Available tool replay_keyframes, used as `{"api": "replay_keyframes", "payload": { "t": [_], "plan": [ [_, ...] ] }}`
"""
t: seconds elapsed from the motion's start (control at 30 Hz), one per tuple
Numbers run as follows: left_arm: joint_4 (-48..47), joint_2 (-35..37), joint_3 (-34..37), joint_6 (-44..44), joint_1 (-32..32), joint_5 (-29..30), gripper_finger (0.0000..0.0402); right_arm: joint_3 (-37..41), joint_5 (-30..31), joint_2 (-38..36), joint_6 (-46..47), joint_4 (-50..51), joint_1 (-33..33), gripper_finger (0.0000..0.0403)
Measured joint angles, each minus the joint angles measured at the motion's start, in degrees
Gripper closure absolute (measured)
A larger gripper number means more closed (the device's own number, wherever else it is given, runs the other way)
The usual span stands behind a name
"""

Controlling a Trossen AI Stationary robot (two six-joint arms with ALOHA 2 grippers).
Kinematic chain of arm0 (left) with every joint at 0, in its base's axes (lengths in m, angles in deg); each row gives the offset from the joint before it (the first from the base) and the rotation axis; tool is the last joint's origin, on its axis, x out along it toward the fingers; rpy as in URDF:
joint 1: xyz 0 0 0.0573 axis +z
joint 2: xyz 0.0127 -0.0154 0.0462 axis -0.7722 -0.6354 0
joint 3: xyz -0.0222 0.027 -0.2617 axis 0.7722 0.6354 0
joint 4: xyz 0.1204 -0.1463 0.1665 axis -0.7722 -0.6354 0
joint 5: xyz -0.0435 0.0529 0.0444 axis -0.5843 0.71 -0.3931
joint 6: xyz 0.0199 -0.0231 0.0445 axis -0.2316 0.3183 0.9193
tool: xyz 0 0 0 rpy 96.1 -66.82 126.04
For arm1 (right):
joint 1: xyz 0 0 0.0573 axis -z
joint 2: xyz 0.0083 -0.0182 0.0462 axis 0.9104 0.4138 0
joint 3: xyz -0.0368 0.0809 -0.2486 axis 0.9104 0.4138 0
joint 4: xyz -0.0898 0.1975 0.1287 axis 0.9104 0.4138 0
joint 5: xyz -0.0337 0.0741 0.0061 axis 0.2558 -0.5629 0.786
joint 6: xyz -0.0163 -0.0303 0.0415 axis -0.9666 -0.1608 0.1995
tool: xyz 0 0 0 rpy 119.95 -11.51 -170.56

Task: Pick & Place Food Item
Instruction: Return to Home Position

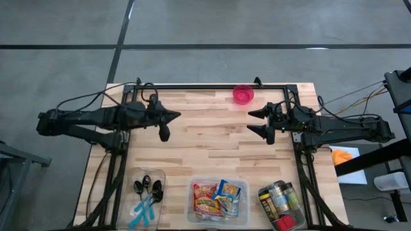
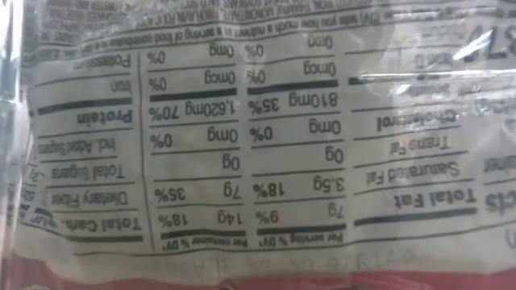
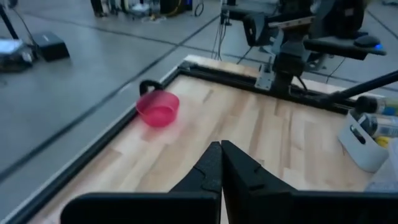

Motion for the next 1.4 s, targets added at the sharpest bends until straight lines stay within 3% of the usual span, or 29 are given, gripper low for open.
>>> {"api": "replay_keyframes", "payload": {
  "t": [0.17,0.43,0.8,1.03,1.4],
  "plan": [
    [6.25,5.3,5.11,1.45,1.38,-0.01,0.0401,0.0,0.0,0.01,-0.01,0.0,0.02,0.0022],
    [22.21,24.85,24.64,1.39,1.57,-0.02,0.0401,0.02,0.0,0.02,0.0,0.0,0.0,0.0022],
    [11.89,53.24,33.92,2.07,1.61,-6.53,0.0401,0.02,0.0,0.01,-0.02,0.0,0.02,0.0022],
    [8.78,53.18,36.7,10.2,1.55,-13.05,0.0401,0.0,0.02,0.0,0.0,0.37,0.02,0.0022],
    [9.08,53.82,44.45,12.46,1.46,-13.51,0.0401,0.0,0.02,0.07,0.0,0.92,0.02,0.0022]
  ]
}}
